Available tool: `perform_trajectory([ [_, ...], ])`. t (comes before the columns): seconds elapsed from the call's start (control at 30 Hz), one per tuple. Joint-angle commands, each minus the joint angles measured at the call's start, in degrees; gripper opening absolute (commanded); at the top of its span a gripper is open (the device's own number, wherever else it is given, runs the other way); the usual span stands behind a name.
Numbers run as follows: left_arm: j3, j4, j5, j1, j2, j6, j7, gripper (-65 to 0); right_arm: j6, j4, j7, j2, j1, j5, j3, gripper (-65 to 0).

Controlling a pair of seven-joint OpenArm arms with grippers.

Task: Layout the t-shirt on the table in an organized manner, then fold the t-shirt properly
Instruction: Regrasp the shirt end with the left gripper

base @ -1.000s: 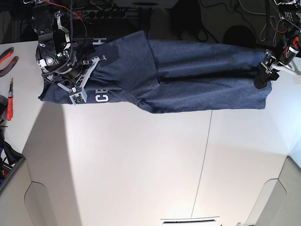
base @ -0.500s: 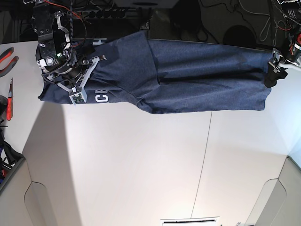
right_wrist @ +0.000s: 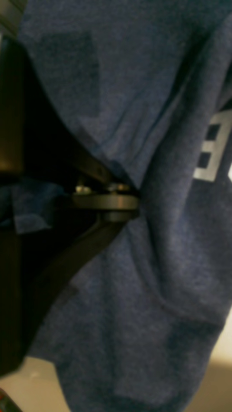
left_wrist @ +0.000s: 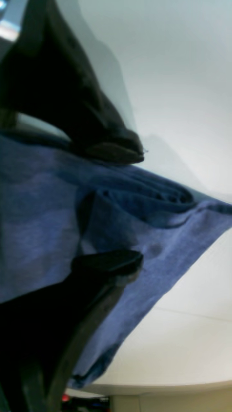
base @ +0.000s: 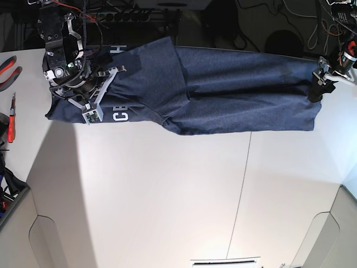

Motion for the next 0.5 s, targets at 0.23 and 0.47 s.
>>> perform_trajectory([
  [0.23,2.8,0.7,-0.1,-0.1,-0.8,-0.3,-0.6,-19.5,-0.2,0.0,-1.9,0.5,0.0,-0.6,0.3,-65.0],
  [0.47,2.8,0.7,-3.2,-0.1,-0.8,-0.3,2.4,-19.8,-0.2,0.0,-1.9,0.5,0.0,-0.6,0.3,-65.0],
])
